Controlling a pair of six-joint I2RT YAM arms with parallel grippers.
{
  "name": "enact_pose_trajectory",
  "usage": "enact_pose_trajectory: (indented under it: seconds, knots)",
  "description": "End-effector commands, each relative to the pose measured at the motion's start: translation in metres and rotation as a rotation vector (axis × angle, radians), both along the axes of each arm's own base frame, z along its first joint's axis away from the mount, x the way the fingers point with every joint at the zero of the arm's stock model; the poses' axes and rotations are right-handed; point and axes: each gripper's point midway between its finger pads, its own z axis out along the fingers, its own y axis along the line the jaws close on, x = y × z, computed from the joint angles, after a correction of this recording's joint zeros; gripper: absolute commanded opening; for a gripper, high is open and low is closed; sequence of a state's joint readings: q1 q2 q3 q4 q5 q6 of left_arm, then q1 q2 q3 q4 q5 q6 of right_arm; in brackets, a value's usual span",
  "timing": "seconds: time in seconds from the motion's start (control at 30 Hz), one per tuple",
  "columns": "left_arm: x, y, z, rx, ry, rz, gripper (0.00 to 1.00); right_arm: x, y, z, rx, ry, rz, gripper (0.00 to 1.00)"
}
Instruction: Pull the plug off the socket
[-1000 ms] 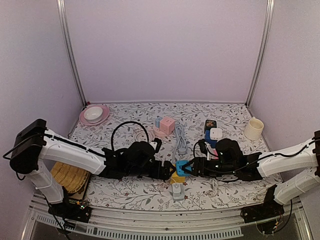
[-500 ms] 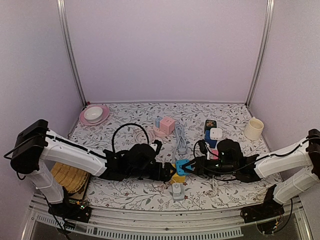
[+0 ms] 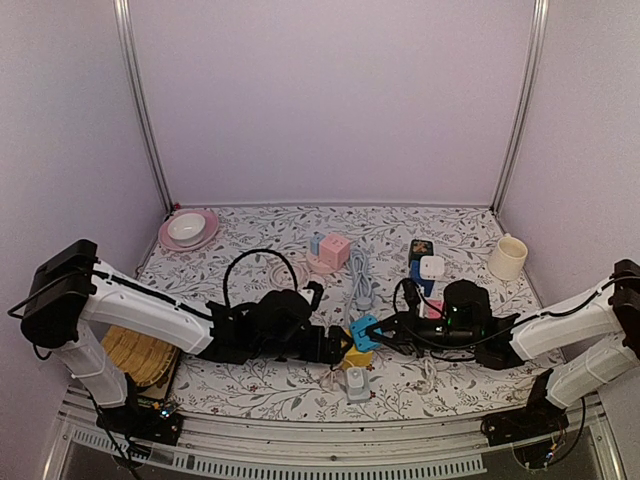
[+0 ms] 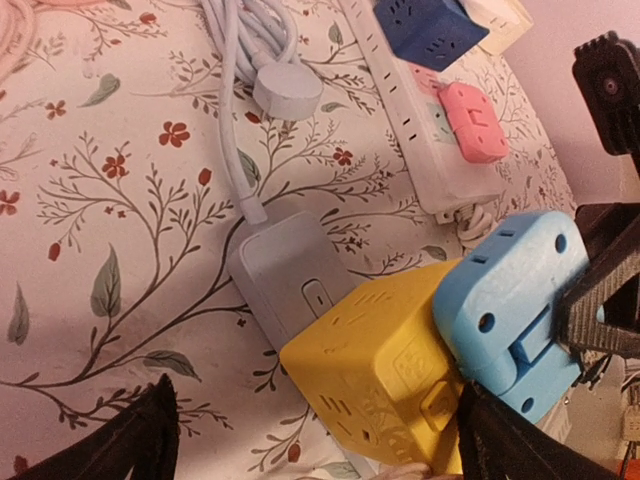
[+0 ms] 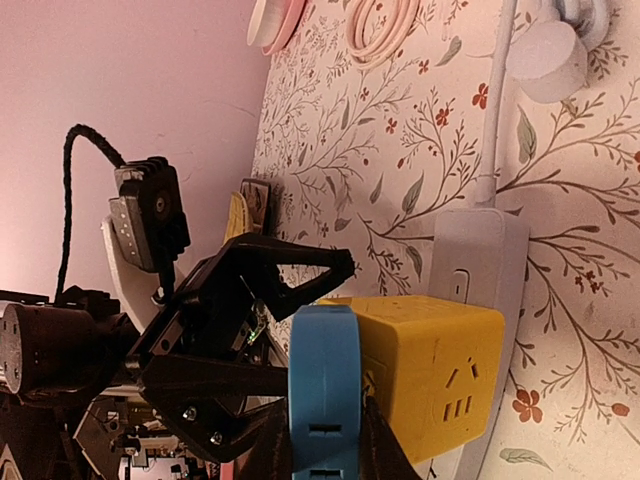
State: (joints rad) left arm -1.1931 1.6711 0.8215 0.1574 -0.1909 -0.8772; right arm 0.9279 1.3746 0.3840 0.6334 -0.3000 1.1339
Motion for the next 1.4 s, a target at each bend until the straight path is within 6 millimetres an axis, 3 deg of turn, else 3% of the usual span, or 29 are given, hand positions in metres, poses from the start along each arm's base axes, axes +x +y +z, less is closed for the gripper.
enact_pose_trajectory:
  seconds: [0.0, 0.7, 0.9, 1.13, 1.37]
  knots:
    - [-0.010, 0.016, -0.036, 0.113, 0.038, -0.006, 0.97, -0.024, 0.014, 0.055, 0.224, -0.036, 0.136, 0.04]
    - [-0.013, 0.012, -0.043, 0.126, 0.045, -0.012, 0.97, -0.029, 0.002, 0.106, 0.415, -0.107, 0.111, 0.03]
    - [-0.013, 0.009, -0.036, 0.113, 0.036, -0.018, 0.97, -0.021, -0.006, 0.096, 0.339, -0.122, 0.050, 0.03]
    - [-0.008, 0.001, -0.012, 0.084, -0.008, -0.031, 0.97, 0.006, -0.039, 0.077, 0.056, -0.218, -0.127, 0.03]
    - [-0.004, -0.010, 0.017, 0.024, -0.057, -0.049, 0.97, 0.038, -0.115, 0.055, -0.186, -0.240, -0.412, 0.03]
